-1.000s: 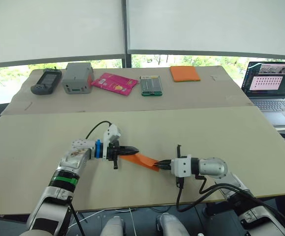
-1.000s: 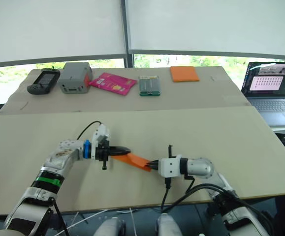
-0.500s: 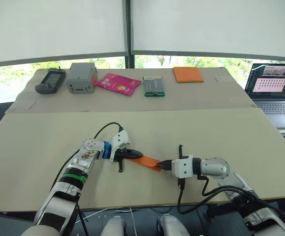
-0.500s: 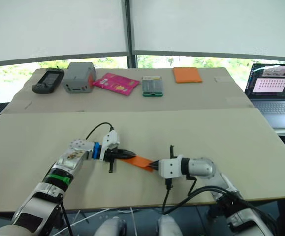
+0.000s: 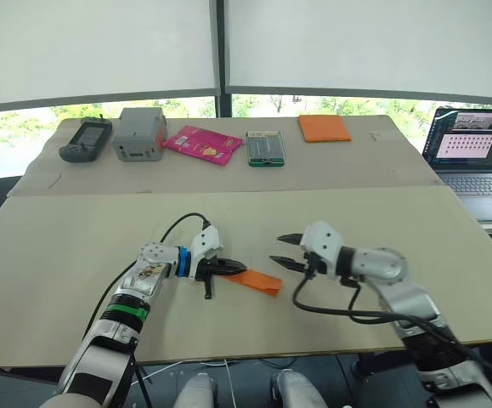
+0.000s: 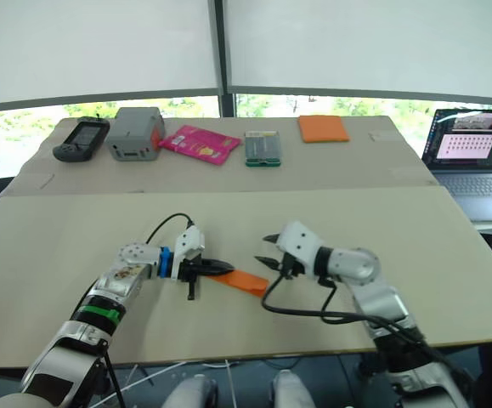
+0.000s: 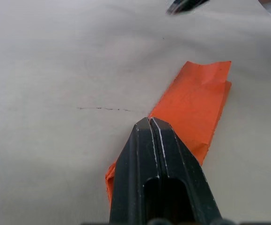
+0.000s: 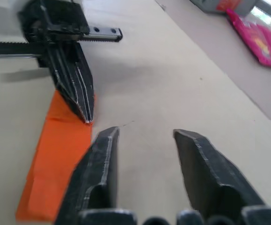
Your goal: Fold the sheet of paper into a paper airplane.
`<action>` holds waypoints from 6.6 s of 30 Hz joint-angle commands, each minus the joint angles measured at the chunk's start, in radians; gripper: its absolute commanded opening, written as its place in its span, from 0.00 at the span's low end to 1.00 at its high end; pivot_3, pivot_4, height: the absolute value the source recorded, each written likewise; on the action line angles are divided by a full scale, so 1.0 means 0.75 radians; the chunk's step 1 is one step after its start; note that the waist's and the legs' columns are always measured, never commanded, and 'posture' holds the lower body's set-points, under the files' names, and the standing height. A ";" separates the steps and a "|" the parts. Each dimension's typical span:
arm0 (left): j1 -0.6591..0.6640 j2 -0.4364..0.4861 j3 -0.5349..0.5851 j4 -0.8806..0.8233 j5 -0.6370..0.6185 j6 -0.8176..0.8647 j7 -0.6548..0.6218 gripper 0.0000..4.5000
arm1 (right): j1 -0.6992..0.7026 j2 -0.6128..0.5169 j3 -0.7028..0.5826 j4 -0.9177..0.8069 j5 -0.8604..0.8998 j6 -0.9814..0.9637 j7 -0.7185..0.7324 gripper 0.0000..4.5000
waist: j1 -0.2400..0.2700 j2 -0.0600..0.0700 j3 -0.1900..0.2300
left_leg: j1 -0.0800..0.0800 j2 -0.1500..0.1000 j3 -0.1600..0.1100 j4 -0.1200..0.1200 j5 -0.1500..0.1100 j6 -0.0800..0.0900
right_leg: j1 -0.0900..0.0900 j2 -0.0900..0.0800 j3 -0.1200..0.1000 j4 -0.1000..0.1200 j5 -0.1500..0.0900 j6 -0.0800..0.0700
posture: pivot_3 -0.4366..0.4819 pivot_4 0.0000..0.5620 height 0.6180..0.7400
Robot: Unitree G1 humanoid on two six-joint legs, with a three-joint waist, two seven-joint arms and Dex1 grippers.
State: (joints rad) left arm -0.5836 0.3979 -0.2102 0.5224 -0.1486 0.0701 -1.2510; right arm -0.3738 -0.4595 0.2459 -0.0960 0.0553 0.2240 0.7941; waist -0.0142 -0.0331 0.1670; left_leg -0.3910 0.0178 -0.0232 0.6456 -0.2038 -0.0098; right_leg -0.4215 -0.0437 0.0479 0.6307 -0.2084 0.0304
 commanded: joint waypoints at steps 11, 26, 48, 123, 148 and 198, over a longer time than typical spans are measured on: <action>0.120 0.069 -0.059 -0.059 0.070 0.001 0.048 0.00 | 0.126 0.154 0.117 -0.003 -0.064 0.300 -0.169 0.01 | -0.004 0.002 -0.008 | 0.002 0.001 0.000 0.000 0.000 0.000 | 0.002 0.000 0.000 0.000 0.000 0.000 | 0.48 0.27 1.00; 0.074 0.038 -0.059 0.010 0.059 -0.006 0.034 0.00 | 0.488 -0.116 -0.137 -0.153 0.041 0.212 -0.130 0.01 | 0.009 -0.003 -0.035 | 0.003 -0.001 -0.001 0.000 -0.001 0.000 | 0.006 -0.001 -0.001 -0.004 -0.007 -0.006 | 0.48 0.27 1.00; 0.102 0.019 -0.061 -0.052 0.034 0.034 -0.008 0.00 | 0.423 -0.001 -0.067 -0.051 0.167 0.137 -0.073 0.01 | 0.010 -0.002 -0.034 | -0.001 -0.001 -0.001 -0.001 -0.001 0.001 | 0.002 -0.002 0.000 -0.005 -0.004 -0.001 | 0.48 0.27 1.00; 0.604 0.468 0.551 -1.142 -0.580 0.617 0.330 0.00 | -0.607 -0.067 0.255 0.108 0.200 0.845 0.219 0.01 | -0.035 -0.003 0.004 | -0.020 0.001 -0.003 0.000 -0.001 0.002 | -0.021 0.000 -0.003 0.002 0.003 -0.010 | 0.48 0.27 1.00; 0.424 0.339 0.456 -1.137 -0.661 0.607 0.339 0.00 | -1.100 -0.300 -0.262 1.891 -0.091 -0.035 -0.340 0.01 | -0.057 -0.002 0.004 | -0.018 -0.002 0.010 -0.001 -0.001 0.002 | -0.022 -0.001 0.014 -0.001 0.008 -0.006 | 0.48 0.27 1.00; 0.830 0.280 0.462 -1.121 -0.339 0.409 0.635 0.00 | 0.400 -0.191 -0.371 -0.208 0.300 0.177 0.121 0.99 | -0.045 0.004 0.006 | -0.011 -0.024 -0.026 0.001 -0.001 0.010 | 0.015 -0.026 -0.017 0.000 -0.008 0.007 | 0.48 0.27 1.00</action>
State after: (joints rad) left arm 0.0395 0.6064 0.1320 -0.2848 -0.3986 0.3937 -0.7761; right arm -0.0648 -0.6078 -0.0286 -0.2352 0.2588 0.3393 0.8990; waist -0.0480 -0.0302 0.1712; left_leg -0.3937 -0.0039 -0.0590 0.6463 -0.2031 0.0001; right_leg -0.4055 -0.0704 0.0231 0.6310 -0.2195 0.0388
